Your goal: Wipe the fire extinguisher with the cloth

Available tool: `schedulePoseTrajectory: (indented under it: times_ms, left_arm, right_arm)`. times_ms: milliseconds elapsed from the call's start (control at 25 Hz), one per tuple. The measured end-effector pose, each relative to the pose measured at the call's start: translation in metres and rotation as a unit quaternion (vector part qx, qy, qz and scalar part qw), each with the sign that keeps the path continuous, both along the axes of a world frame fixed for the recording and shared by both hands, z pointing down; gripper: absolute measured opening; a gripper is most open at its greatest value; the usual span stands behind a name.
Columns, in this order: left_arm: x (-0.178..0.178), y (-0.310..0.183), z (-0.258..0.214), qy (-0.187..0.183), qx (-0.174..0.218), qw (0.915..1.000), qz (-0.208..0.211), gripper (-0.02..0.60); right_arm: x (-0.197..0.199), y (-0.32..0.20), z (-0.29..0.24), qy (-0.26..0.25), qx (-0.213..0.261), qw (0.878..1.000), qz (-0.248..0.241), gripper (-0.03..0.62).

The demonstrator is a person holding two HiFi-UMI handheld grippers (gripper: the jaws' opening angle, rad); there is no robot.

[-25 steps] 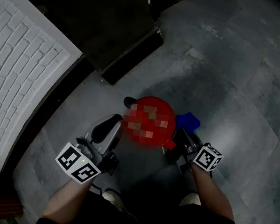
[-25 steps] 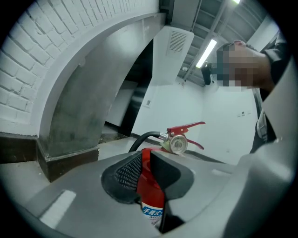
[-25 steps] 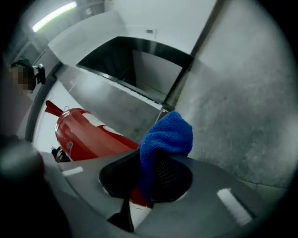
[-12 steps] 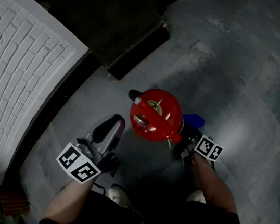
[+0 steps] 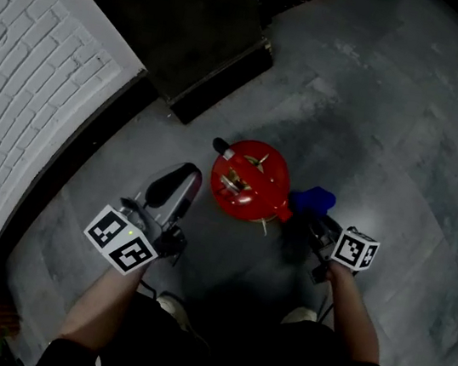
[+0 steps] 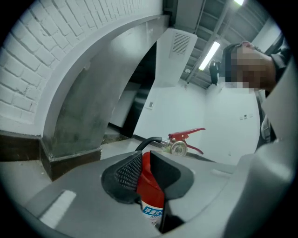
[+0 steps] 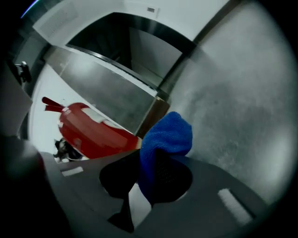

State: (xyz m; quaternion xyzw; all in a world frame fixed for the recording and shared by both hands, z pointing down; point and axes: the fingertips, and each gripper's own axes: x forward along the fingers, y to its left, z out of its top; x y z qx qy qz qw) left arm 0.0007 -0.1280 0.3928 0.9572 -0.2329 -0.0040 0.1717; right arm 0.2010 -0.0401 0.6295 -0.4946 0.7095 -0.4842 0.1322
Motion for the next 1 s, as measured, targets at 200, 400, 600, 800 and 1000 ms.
schedulePoseTrajectory:
  times_ms: [200, 400, 600, 800, 1000]
  left_arm:
    - [0.005, -0.011, -0.009, 0.030, -0.004, 0.9995, -0.006, 0.052]
    - [0.013, -0.020, -0.026, 0.087, -0.022, 0.9959, -0.011, 0.052]
    - [0.015, -0.010, -0.017, 0.035, 0.010, 0.9990, 0.027, 0.052]
    - [0.009, -0.008, -0.018, 0.037, 0.005, 0.9988, 0.032, 0.052]
    - [0.007, -0.010, -0.017, 0.042, -0.003, 0.9987, 0.027, 0.052]
  right_arm:
    - [-0.004, 0.019, -0.161, 0.055, 0.198, 0.974, -0.092, 0.058]
    - [-0.034, 0.026, -0.259, 0.049, 0.317, 0.940, -0.120, 0.058]
    - [-0.063, 0.023, -0.254, 0.052, 0.330, 0.933, -0.134, 0.058]
    - [-0.081, 0.028, -0.224, 0.063, 0.331, 0.928, -0.159, 0.058]
    - [-0.088, 0.031, -0.196, 0.053, 0.327, 0.928, -0.169, 0.060]
